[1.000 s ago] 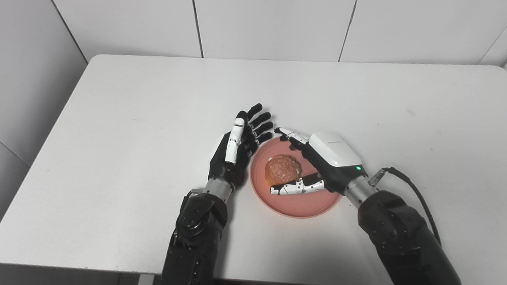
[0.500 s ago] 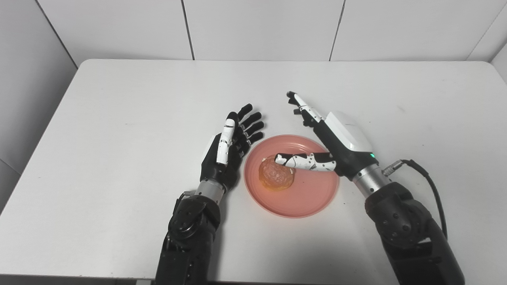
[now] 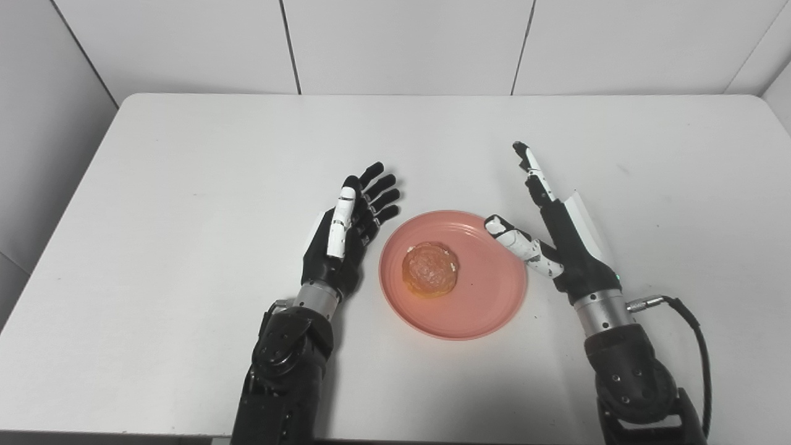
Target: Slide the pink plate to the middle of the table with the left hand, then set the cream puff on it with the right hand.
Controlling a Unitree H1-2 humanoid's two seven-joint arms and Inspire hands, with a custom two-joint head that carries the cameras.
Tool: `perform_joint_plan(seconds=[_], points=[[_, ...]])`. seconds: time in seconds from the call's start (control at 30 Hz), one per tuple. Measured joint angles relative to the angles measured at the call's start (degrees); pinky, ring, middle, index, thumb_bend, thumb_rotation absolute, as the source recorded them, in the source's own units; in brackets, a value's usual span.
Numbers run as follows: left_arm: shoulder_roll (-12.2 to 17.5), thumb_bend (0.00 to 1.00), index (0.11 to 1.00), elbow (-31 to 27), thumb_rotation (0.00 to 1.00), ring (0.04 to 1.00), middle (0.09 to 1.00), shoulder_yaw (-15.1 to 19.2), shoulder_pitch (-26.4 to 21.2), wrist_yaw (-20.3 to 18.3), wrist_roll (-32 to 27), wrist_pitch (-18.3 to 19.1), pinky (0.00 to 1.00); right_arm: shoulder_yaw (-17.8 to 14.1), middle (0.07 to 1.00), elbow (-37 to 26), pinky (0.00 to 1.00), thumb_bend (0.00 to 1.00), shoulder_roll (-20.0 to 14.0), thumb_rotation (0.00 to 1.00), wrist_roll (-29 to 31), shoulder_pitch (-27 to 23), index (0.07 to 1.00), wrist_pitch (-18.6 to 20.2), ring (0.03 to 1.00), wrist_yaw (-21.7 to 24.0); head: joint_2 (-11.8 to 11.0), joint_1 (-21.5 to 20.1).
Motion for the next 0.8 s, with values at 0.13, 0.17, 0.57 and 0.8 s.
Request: perform_joint_plan(seconds=[0.13,0.17,0.57,0.8], points=[[0.93,0.45,0.922,-1.13,1.00,0.902,0.912,0.05,1.56,0.00,0.28,-1.20,0.92,-0.33,1.000,0.59,1.00,0.55,0.79,1.00,2.70,2.55,1.000,-0.11,1.000,-1.40,0.35,0.79],[1.35,0.46,0.925,-1.61,1.00,0.905,0.918,-0.03,2.14,0.00,0.65,-1.80,0.92,-0.41,1.000,0.88,1.00,0.54,1.18,1.00,3.20,3.14,1.000,-0.25,1.000,-2.06,0.35,0.88],[5.95,0.47,0.993,-3.30,1.00,0.997,0.997,-0.86,7.94,-1.41,4.77,-10.58,1.00,0.23,1.000,5.32,1.00,0.37,3.62,1.00,6.63,6.12,1.000,-3.11,1.000,-6.35,1.67,0.62],[7.45,0.48,0.991,-2.76,1.00,0.993,0.999,-2.53,8.96,-1.66,9.07,-14.29,1.00,0.33,1.000,6.47,1.00,0.35,3.58,1.00,9.84,7.71,1.000,-5.47,1.000,-6.49,2.02,0.35]])
